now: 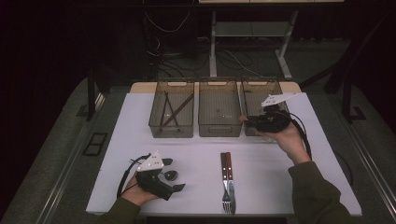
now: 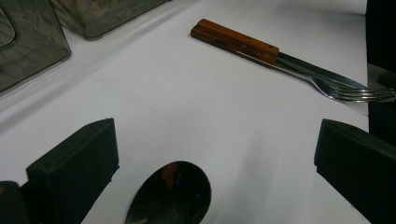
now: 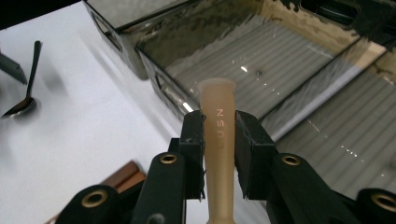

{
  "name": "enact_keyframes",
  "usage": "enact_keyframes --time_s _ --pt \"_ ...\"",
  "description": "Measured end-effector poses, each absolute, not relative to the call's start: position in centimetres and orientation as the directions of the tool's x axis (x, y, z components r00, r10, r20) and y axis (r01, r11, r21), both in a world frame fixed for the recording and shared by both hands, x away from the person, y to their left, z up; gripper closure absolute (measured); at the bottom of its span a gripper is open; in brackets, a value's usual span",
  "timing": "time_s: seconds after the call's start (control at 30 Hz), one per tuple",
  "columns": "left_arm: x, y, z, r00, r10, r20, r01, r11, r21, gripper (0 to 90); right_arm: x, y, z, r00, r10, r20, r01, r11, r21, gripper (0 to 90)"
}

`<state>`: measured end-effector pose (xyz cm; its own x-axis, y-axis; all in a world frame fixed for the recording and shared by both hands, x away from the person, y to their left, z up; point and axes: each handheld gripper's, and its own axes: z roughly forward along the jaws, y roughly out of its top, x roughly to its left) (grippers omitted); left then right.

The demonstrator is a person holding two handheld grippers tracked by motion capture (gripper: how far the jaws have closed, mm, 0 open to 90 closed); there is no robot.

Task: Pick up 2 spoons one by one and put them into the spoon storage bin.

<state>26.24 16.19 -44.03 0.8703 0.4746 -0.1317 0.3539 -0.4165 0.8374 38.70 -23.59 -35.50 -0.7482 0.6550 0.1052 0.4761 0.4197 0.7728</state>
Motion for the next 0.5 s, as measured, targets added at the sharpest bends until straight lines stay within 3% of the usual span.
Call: enact_keyframes --time_s 0.5 --pt "26.2 16.2 -43.9 0.873 0.469 -0.135 0.351 -0.411 0.841 0.0 42.4 -19.1 -34.3 -0.750 0.656 0.088 0.472 0.438 0.765 74.1"
